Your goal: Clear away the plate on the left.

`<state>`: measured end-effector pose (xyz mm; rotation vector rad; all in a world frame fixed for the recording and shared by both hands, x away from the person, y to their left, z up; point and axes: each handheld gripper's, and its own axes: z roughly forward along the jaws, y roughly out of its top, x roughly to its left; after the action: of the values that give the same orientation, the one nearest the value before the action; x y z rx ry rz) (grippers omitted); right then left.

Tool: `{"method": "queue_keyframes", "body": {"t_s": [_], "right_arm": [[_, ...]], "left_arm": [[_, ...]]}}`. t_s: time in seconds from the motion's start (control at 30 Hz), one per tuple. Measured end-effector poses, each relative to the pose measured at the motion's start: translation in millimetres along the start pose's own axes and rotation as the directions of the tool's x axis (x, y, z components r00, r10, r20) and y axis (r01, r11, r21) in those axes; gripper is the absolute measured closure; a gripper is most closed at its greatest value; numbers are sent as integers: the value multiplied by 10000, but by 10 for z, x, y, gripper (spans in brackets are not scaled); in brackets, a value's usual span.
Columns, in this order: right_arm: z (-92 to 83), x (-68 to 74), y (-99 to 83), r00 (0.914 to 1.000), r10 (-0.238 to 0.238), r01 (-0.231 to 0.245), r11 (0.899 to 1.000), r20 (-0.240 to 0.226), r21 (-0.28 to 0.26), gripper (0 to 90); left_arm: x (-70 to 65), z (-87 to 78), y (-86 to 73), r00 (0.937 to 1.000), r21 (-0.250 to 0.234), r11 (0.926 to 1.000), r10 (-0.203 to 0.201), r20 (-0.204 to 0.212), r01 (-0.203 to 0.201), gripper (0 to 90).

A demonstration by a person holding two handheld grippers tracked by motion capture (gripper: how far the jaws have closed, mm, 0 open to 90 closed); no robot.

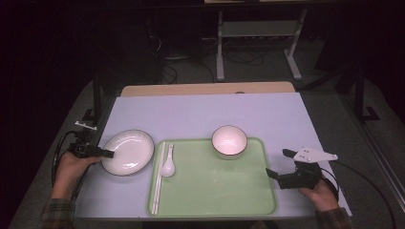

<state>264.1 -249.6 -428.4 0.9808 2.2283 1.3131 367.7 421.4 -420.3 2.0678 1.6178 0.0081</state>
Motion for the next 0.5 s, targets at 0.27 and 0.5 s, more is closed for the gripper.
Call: {"method": "queue_keyframes", "body": {"t_s": [0.27,0.5], "right_arm": [[12,0,0,10000,-49,49,10000,-15,35,49],[13,0,2,10000,-48,48,10000,10,27,49]], "left_arm": [[99,-48,12,9971,110,9983,-585,492,580,733],[98,-115,2,9950,-71,9964,-837,545,842,784]]}}
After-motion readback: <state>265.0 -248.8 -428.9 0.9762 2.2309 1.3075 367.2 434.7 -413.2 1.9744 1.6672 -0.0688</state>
